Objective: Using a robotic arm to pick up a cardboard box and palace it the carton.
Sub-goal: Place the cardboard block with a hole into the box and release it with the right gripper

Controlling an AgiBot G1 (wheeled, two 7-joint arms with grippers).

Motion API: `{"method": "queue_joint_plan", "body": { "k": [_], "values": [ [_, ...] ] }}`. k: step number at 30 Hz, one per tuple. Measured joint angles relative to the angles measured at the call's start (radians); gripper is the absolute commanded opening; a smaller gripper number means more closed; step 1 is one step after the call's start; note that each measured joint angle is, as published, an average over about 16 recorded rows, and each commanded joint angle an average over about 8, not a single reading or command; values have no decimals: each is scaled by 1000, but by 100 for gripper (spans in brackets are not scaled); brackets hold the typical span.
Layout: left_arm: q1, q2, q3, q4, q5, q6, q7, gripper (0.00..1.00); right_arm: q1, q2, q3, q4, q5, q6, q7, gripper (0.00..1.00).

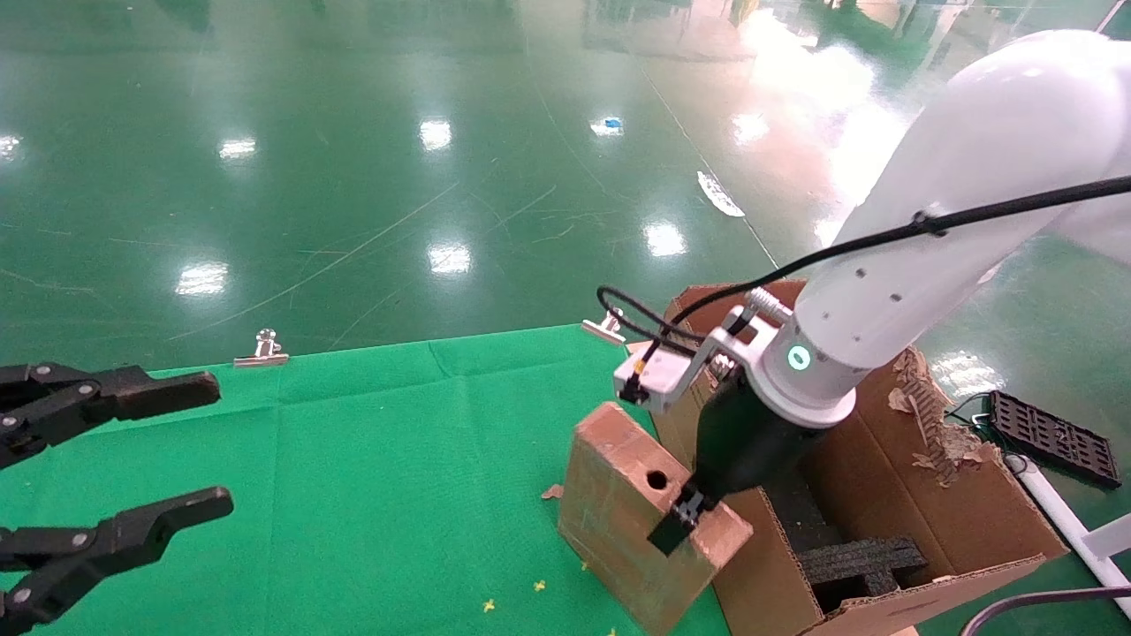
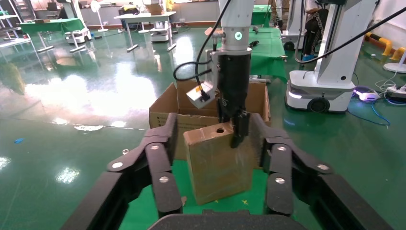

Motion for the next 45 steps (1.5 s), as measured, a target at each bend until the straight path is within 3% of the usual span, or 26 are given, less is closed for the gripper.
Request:
{"method": "queue_joint_plan", "body": {
  "k": [12, 22, 23, 30, 31, 45],
  "values": [
    [0, 0, 1, 0, -1, 0, 0, 0, 161, 211, 140, -72, 52, 66, -227, 0],
    [0, -1, 1, 0, -1, -1, 1, 0, 274, 347, 163, -248, -40, 9, -324, 0],
    [0, -1, 1, 0, -1, -1, 1, 6, 278, 356, 159, -264, -53, 0, -327, 0],
    [0, -1, 2, 0, -1, -1, 1, 93, 252, 409, 112, -348, -118, -47, -324, 0],
    [0, -1, 2, 0, -1, -1, 1, 100, 242, 414, 104, -358, -123, -50, -321, 0],
    [-1, -1, 3, 0, -2, -1, 1, 100, 49, 385, 16, -507, -123, 9, -299, 0]
  ]
}}
